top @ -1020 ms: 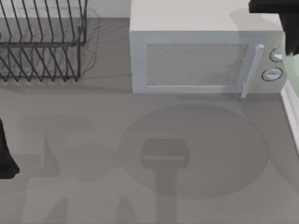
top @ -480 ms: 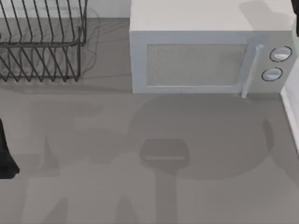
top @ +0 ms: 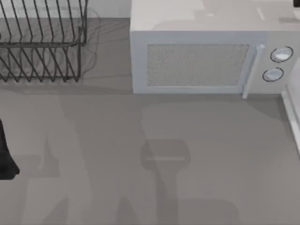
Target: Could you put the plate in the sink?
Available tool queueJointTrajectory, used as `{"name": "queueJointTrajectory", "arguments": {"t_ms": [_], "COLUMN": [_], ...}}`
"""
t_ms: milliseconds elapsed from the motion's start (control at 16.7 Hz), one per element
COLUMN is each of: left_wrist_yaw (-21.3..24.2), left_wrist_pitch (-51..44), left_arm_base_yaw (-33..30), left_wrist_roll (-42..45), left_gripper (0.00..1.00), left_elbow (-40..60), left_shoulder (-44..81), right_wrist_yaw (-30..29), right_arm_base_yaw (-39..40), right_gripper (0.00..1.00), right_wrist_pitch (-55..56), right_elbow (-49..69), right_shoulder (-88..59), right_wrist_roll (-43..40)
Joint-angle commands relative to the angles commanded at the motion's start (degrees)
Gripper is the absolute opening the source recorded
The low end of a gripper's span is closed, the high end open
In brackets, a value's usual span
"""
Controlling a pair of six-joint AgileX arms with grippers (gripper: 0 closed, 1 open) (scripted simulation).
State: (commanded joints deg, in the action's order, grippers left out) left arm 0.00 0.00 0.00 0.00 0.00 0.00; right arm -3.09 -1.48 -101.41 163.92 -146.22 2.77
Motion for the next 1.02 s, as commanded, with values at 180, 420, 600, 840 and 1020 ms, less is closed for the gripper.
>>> {"name": "queueJointTrajectory", "arguments": {"t_ms": [180,420,600,840,1020], "left_wrist_yaw": [0.0,0.0,0.0,0.0,0.0], "left_wrist_pitch": [0.0,0.0,0.0,0.0,0.0], "left_arm_base_yaw": [0.0,0.0,0.0,0.0,0.0], "left_wrist_roll": [0.0,0.0,0.0,0.0,0.0], "left_gripper": [1.0,1.0,1.0,1.0,1.0], "left_elbow": [0.0,0.0,0.0,0.0,0.0], "left_shoulder": [0.0,0.0,0.0,0.0,0.0], "right_wrist_yaw": [1.9,2.6,2.6,2.6,2.6], "right_arm_base_yaw": [-2.6,-3.2,-3.2,-3.2,-3.2], "right_gripper": [0.0,0.0,0.08,0.38,0.6], "right_wrist_pitch": [0.6,0.8,0.8,0.8,0.8], "right_elbow": [2.7,2.1,2.1,2.1,2.1], "right_shoulder": [-7.2,-9.0,-9.0,-9.0,-9.0], "right_wrist_roll": [-4.7,-6.1,-6.1,-6.1,-6.1]}}
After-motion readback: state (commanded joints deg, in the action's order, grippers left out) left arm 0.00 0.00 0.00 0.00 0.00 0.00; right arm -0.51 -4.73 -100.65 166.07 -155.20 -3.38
